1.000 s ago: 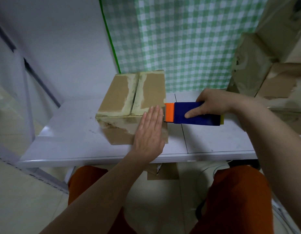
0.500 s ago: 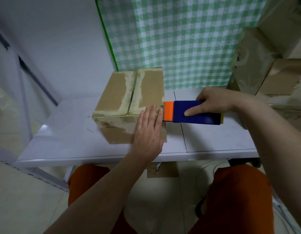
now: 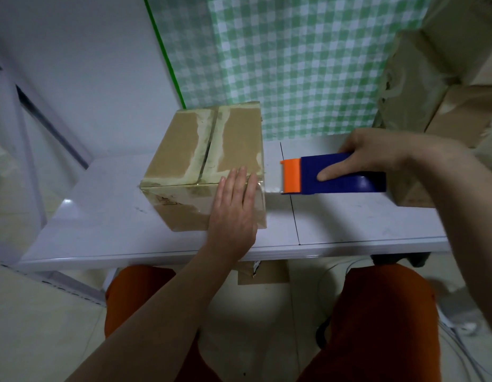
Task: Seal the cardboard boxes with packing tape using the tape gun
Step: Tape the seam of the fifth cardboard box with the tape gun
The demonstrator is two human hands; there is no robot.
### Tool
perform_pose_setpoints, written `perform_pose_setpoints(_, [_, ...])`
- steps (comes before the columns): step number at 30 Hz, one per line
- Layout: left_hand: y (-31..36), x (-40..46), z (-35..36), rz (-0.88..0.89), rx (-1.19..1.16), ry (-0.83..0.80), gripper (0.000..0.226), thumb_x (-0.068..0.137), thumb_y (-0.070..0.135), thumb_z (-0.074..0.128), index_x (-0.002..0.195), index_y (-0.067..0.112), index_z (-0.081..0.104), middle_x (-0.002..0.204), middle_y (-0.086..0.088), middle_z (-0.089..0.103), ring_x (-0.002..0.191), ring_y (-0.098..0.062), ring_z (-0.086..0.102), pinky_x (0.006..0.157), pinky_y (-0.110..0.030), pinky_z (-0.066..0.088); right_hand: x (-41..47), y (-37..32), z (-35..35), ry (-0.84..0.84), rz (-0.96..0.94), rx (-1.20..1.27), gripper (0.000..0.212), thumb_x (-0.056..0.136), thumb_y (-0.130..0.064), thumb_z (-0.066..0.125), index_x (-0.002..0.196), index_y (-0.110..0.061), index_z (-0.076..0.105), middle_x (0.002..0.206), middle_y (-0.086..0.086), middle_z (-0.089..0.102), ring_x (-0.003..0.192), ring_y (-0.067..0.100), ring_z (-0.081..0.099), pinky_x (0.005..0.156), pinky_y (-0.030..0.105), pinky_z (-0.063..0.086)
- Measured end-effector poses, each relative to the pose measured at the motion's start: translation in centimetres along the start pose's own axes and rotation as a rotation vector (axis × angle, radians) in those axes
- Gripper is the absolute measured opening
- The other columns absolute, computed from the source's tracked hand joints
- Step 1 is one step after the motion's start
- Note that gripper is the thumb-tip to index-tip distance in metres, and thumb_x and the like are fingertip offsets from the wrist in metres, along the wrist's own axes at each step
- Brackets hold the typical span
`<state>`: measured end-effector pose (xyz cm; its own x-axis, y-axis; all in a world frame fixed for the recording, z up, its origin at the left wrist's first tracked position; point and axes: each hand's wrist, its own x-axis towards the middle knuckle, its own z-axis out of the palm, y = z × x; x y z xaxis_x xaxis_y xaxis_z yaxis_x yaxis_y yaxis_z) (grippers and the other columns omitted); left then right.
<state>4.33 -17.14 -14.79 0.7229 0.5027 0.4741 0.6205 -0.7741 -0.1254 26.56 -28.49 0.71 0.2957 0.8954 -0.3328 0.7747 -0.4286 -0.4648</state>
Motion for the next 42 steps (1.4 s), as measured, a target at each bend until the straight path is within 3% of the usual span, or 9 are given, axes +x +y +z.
perform_pose_setpoints(3, [0.3, 0.1, -0.2, -0.028, 0.014, -0.023, 0.079, 0.071, 0.006, 0.048, 0.146, 0.001, 0.023, 0.152, -0.023, 0.029, 0.143, -0.038, 0.021, 0.119, -0.050, 0.012, -1.1, 1.5, -1.0, 0.017, 0.062, -0.022, 0.059, 0.054, -0.067, 0.065, 0.081, -0.015, 0.069, 0.079, 0.004, 0.068, 0.074, 0.019, 0.063, 0.062, 0.029, 0.045])
perform_pose_setpoints(11, [1.2, 1.4, -2.0, -0.142, -0.239, 0.014, 0.058, 0.082, 0.029, 0.038, 0.132, 0.001, 0.049, 0.143, -0.016, 0.046, 0.139, -0.029, 0.034, 0.119, -0.040, 0.010, 0.5, 0.7, 1.7, 0.145, 0.092, -0.221, 0.061, 0.075, -0.068, 0.060, 0.084, -0.009, 0.068, 0.077, 0.006, 0.065, 0.072, 0.022, 0.063, 0.067, 0.034, 0.049])
perform_pose_setpoints(15, [1.4, 3.6, -2.5, -0.238, -0.273, 0.024, 0.053, 0.100, 0.036, 0.033, 0.144, 0.006, 0.038, 0.148, -0.010, 0.042, 0.141, -0.021, 0.031, 0.118, -0.031, 0.009, 0.7, -0.3, 2.7, 0.154, 0.106, -0.260, 0.048, 0.081, -0.060, 0.059, 0.087, -0.013, 0.063, 0.074, 0.001, 0.061, 0.068, 0.017, 0.060, 0.057, 0.029, 0.045])
perform_pose_setpoints(21, [1.4, 4.0, -1.5, -0.220, -0.164, -0.040, 0.052, 0.102, 0.036, 0.030, 0.148, 0.011, 0.031, 0.153, -0.004, 0.034, 0.144, -0.017, 0.024, 0.117, -0.033, 0.012, 1.6, -1.8, 4.8, 0.119, 0.125, -0.322, 0.028, 0.089, -0.043, 0.052, 0.082, -0.017, 0.049, 0.076, 0.000, 0.053, 0.068, 0.017, 0.053, 0.053, 0.027, 0.034])
perform_pose_setpoints(23, [1.3, 4.1, -1.3, -0.224, -0.177, -0.028, 0.053, 0.101, 0.039, 0.029, 0.145, 0.010, 0.038, 0.149, -0.005, 0.041, 0.141, -0.019, 0.031, 0.114, -0.037, 0.022, 2.3, -3.1, 5.8, 0.203, 0.113, -0.413, 0.019, 0.092, -0.036, 0.049, 0.090, -0.017, 0.048, 0.077, -0.001, 0.052, 0.075, 0.021, 0.055, 0.059, 0.028, 0.036])
perform_pose_setpoints(26, [1.3, 3.7, -1.3, -0.221, -0.214, -0.006, 0.059, 0.096, 0.042, 0.025, 0.139, 0.008, 0.047, 0.141, -0.008, 0.051, 0.134, -0.023, 0.044, 0.107, -0.041, 0.034, 2.9, -2.9, 7.3, 0.300, 0.153, -0.611, 0.025, 0.093, -0.021, 0.044, 0.113, -0.018, 0.060, 0.113, 0.003, 0.063, 0.106, 0.027, 0.060, 0.079, 0.031, 0.042])
perform_pose_setpoints(32, [1.3, 4.1, -1.1, -0.253, -0.164, -0.048, 0.056, 0.096, 0.042, 0.039, 0.144, 0.012, 0.039, 0.148, -0.004, 0.043, 0.139, -0.019, 0.035, 0.110, -0.037, 0.025, 5.2, 0.8, 10.4, 0.333, 0.276, -0.351, 0.038, 0.097, -0.040, 0.043, 0.113, -0.012, 0.062, 0.114, 0.011, 0.064, 0.105, 0.031, 0.061, 0.073, 0.029, 0.036])
perform_pose_setpoints(40, [1.0, 3.9, -1.7, -0.199, -0.121, -0.133, 0.080, 0.089, 0.050, 0.057, 0.151, 0.014, 0.022, 0.157, -0.002, 0.024, 0.145, -0.018, 0.020, 0.114, -0.034, 0.016, 8.6, 2.2, 15.1, 0.196, 0.361, -0.099, 0.034, 0.094, -0.018, 0.046, 0.122, 0.001, 0.048, 0.115, 0.016, 0.062, 0.101, 0.034, 0.061, 0.070, 0.033, 0.043])
perform_pose_setpoints(42, [0.9, 3.7, -1.8, -0.178, -0.118, -0.139, 0.088, 0.086, 0.053, 0.059, 0.152, 0.014, 0.017, 0.159, -0.002, 0.020, 0.146, -0.018, 0.017, 0.115, -0.033, 0.014, 8.6, 2.2, 15.1, 0.283, 0.338, -0.106, 0.034, 0.094, -0.022, 0.049, 0.117, 0.003, 0.052, 0.117, 0.020, 0.059, 0.104, 0.036, 0.058, 0.076, 0.036, 0.044])
